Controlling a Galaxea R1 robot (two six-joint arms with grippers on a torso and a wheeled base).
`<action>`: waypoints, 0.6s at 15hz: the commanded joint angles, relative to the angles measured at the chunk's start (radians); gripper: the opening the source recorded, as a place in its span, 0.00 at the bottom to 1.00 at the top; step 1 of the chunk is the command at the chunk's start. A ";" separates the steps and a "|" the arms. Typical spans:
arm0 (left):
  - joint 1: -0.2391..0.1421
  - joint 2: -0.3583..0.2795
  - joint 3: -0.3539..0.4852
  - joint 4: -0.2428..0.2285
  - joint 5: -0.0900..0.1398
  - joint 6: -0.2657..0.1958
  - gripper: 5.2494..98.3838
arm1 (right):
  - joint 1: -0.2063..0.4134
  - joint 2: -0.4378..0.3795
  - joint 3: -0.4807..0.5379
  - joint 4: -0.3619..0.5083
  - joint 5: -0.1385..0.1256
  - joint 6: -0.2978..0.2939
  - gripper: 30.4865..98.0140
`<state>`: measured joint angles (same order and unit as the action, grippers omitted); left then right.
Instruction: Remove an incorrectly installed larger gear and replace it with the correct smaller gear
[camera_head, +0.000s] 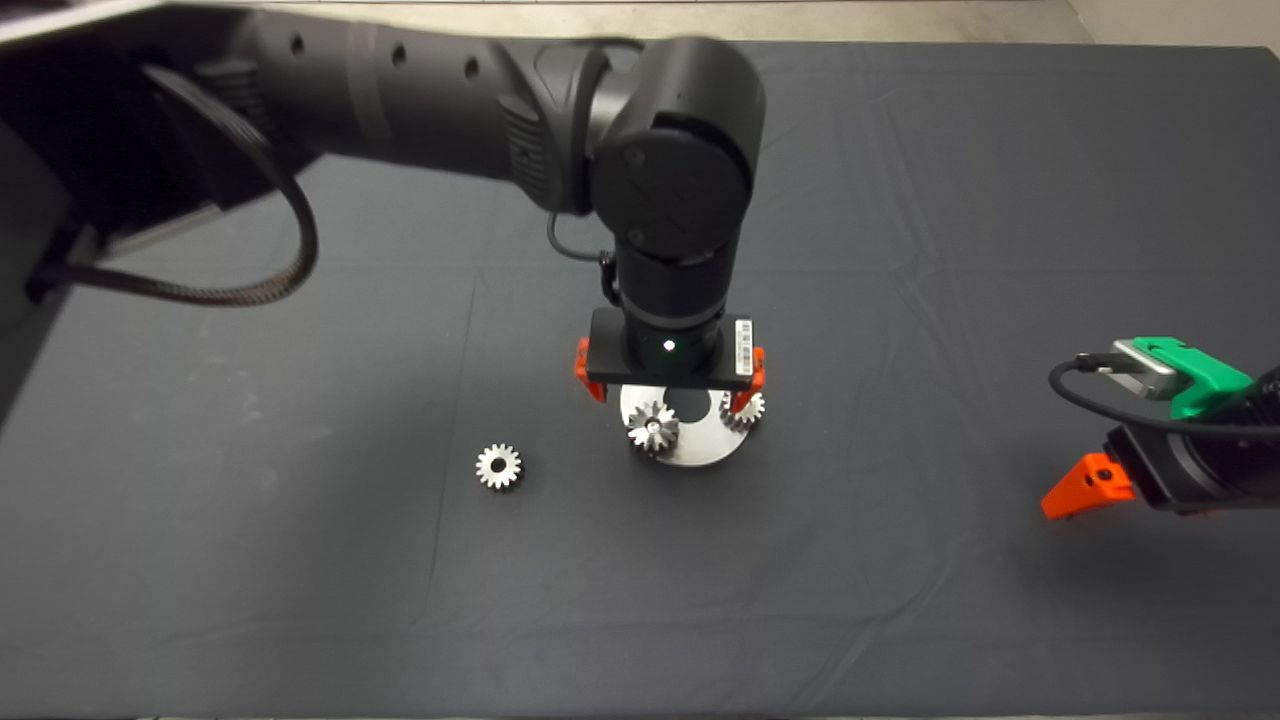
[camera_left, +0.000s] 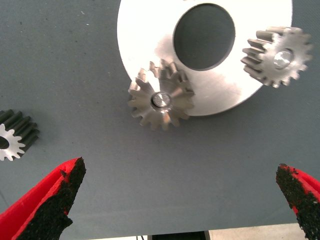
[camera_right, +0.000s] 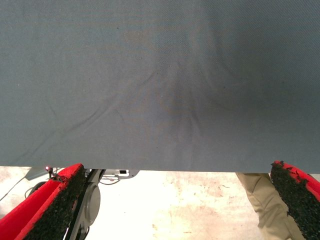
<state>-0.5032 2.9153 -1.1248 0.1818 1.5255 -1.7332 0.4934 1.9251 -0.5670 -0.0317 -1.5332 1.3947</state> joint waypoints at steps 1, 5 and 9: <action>0.024 0.006 -0.018 0.066 0.024 0.012 0.99 | 0.017 -0.010 -0.002 0.052 -0.099 -0.011 1.00; 0.087 0.022 -0.021 0.188 0.034 0.014 0.99 | 0.019 -0.010 0.000 0.058 -0.098 -0.013 1.00; 0.104 0.015 -0.021 0.228 0.042 0.014 0.99 | 0.019 -0.009 0.001 0.059 -0.097 -0.013 1.00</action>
<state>-0.3934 2.9287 -1.1440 0.3751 1.5260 -1.7221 0.4936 1.9219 -0.5681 -0.0164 -1.5309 1.3872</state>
